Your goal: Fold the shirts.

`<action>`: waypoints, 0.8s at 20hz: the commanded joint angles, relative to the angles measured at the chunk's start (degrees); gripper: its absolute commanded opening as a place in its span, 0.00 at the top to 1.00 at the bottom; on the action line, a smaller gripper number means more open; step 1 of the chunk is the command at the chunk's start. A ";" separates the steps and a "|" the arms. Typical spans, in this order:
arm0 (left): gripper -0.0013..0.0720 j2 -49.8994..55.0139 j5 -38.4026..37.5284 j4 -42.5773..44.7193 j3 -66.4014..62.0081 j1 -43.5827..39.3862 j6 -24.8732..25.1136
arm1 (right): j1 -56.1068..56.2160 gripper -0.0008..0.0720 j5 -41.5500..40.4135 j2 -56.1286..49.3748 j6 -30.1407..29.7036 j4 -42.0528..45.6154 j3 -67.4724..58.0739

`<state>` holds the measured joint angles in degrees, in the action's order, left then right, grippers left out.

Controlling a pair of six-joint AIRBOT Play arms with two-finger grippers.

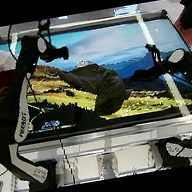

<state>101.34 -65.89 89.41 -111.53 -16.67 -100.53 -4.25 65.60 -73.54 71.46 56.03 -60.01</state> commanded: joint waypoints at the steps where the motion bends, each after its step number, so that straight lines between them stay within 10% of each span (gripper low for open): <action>1: 0.00 3.69 -4.68 -12.48 1.42 6.36 1.62 | 1.95 0.21 -3.67 -5.60 -3.13 -13.00 5.03; 16: 0.01 15.19 6.12 -7.37 1.40 7.04 8.13 | 9.73 0.25 -11.93 -10.34 -3.82 -13.38 5.03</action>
<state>114.96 -60.71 79.18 -110.13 -9.69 -95.02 5.28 53.98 -83.79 67.66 42.78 -54.98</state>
